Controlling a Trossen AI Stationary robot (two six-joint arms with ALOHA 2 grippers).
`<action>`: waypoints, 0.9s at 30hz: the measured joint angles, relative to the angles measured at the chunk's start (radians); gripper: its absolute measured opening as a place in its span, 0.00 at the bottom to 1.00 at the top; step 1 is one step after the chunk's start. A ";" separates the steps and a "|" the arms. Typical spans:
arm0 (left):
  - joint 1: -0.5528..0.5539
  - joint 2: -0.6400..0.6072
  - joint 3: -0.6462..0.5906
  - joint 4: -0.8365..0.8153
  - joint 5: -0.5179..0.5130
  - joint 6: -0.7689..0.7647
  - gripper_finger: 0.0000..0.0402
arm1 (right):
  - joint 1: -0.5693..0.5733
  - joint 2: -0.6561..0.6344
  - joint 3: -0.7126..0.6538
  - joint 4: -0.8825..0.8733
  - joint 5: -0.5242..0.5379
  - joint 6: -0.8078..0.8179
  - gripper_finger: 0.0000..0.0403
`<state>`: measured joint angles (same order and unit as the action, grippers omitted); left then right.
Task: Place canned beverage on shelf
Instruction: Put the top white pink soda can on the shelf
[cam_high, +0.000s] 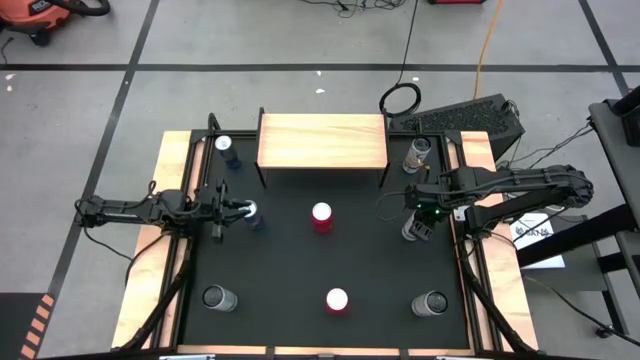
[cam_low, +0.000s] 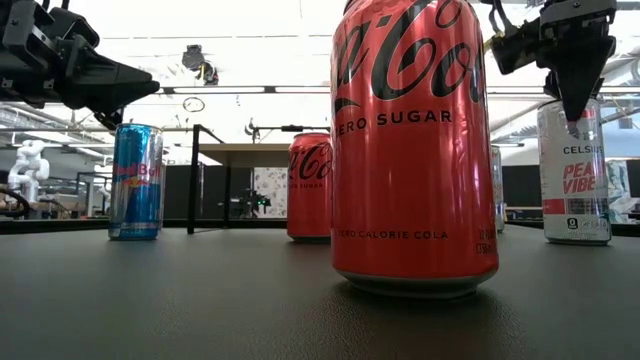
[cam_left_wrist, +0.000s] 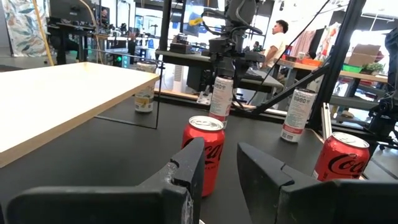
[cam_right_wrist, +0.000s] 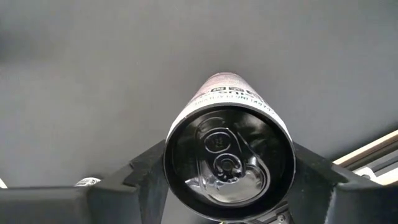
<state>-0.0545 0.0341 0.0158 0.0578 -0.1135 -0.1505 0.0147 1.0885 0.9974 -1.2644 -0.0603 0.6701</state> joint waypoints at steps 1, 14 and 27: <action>0.000 0.000 0.000 0.000 0.000 0.000 0.25 | 0.000 0.000 0.000 0.000 0.000 0.000 0.57; 0.000 0.000 0.000 0.000 0.000 0.000 0.25 | 0.000 0.001 -0.001 0.000 -0.053 -0.002 0.70; 0.000 0.000 0.000 0.000 0.001 0.000 0.25 | 0.000 0.002 0.000 0.001 -0.049 -0.002 0.56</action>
<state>-0.0544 0.0345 0.0158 0.0582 -0.1124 -0.1505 0.0151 1.0901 0.9977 -1.2635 -0.1091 0.6683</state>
